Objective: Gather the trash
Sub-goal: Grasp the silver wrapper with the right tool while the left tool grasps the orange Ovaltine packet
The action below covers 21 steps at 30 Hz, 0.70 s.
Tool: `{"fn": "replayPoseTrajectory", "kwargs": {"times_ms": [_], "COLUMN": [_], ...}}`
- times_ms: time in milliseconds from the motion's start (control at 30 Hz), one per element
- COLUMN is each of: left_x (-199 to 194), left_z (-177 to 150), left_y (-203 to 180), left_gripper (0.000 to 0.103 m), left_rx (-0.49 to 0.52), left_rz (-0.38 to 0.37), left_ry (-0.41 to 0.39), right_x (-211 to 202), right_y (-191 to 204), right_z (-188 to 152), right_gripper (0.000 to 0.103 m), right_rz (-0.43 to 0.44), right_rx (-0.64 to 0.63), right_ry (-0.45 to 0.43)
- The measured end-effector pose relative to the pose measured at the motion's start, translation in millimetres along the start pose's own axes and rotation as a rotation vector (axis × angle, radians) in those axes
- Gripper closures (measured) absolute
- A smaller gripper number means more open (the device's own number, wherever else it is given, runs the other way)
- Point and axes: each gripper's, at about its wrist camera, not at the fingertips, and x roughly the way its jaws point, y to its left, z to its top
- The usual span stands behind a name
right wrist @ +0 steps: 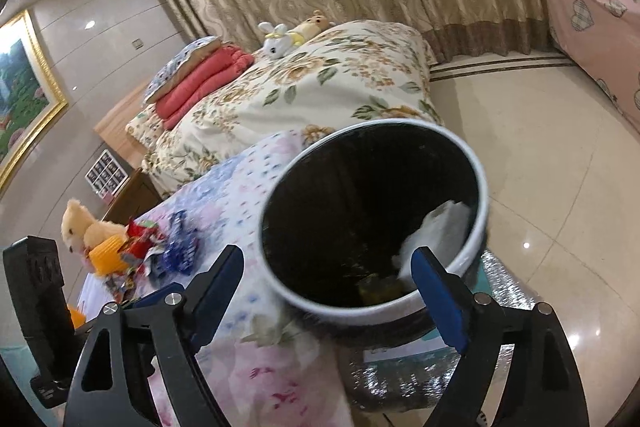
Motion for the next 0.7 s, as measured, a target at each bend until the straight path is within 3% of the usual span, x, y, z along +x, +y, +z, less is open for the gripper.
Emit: {"fn": "replayPoseTrajectory", "kwargs": {"times_ms": [700], "left_x": [-54.8], "left_z": [-51.4], "left_y": [105.2], "left_gripper": [0.044], "left_rx": [-0.184], "left_rz": [0.151], "left_ry": [-0.023], "right_x": [25.5], "right_y": [86.4], "right_z": [-49.8], "right_gripper": [0.013], "right_rz": [0.126], "right_rx": [-0.11], "right_ry": [0.109]}}
